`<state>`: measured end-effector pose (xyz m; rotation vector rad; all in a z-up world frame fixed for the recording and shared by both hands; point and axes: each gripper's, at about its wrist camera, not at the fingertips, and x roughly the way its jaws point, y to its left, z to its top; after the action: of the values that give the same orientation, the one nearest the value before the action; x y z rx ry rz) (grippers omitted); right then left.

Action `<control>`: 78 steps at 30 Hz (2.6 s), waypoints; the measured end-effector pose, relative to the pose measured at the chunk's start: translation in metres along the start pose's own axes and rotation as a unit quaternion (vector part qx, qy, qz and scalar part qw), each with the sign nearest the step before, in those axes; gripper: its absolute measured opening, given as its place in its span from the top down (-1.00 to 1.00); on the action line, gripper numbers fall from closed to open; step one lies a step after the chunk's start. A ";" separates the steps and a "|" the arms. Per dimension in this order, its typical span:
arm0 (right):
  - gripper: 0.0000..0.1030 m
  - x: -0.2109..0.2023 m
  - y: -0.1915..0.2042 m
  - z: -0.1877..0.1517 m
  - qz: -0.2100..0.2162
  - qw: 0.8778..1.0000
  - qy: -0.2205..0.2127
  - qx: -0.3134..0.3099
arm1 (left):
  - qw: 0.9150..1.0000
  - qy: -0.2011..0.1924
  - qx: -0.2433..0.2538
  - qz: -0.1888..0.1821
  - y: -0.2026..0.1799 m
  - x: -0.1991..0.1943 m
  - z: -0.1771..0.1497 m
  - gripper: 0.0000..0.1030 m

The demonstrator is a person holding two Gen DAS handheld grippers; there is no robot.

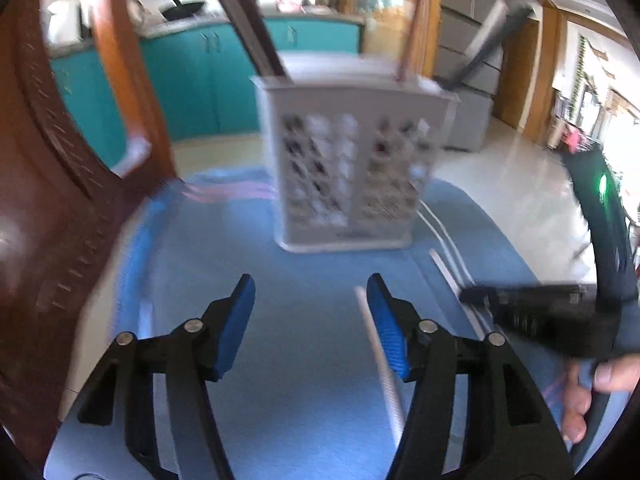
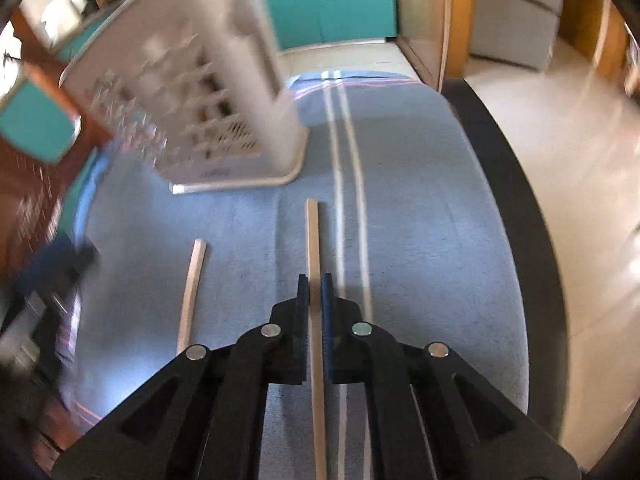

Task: Organize utensils
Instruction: 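Lower both tools and close each on a pale wooden chopstick, then lift both pale chopsticks over the white holder and release them inside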

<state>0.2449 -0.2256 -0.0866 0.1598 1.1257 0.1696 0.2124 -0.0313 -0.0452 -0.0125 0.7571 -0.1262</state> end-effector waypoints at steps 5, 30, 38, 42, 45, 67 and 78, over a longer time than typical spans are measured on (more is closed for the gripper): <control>0.63 -0.018 -0.007 0.011 -0.029 0.999 -0.040 -0.007 | 0.998 0.045 0.019 -0.030 -0.021 0.017 -0.012 -0.16; 0.31 -0.013 -0.007 0.000 -0.041 0.998 -0.025 -0.040 | 0.993 0.093 0.062 0.027 -0.017 0.032 -0.021 0.72; 0.27 -0.004 0.005 -0.001 -0.051 0.996 -0.021 -0.070 | 0.993 0.096 0.057 0.044 -0.019 0.035 -0.022 0.54; 0.26 0.007 0.011 -0.001 -0.061 0.995 -0.013 -0.082 | 0.993 0.094 0.058 0.048 -0.019 0.037 -0.025 0.52; 0.24 0.012 0.018 -0.002 -0.077 0.992 -0.020 -0.101 | 0.993 0.093 0.058 0.050 -0.022 0.038 -0.024 0.51; 0.87 -0.140 0.024 0.002 0.108 0.976 -0.155 -0.109 | 0.997 -0.075 -0.002 -0.001 0.004 -0.083 0.027 0.87; 0.87 -0.245 0.026 0.066 0.174 0.936 -0.295 -0.085 | 0.966 -0.258 0.011 -0.005 -0.002 -0.198 0.119 0.87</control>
<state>0.2006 -0.2556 0.1624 0.2368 0.4713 0.4992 0.1519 -0.0142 0.1769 -0.0261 0.2346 -0.1337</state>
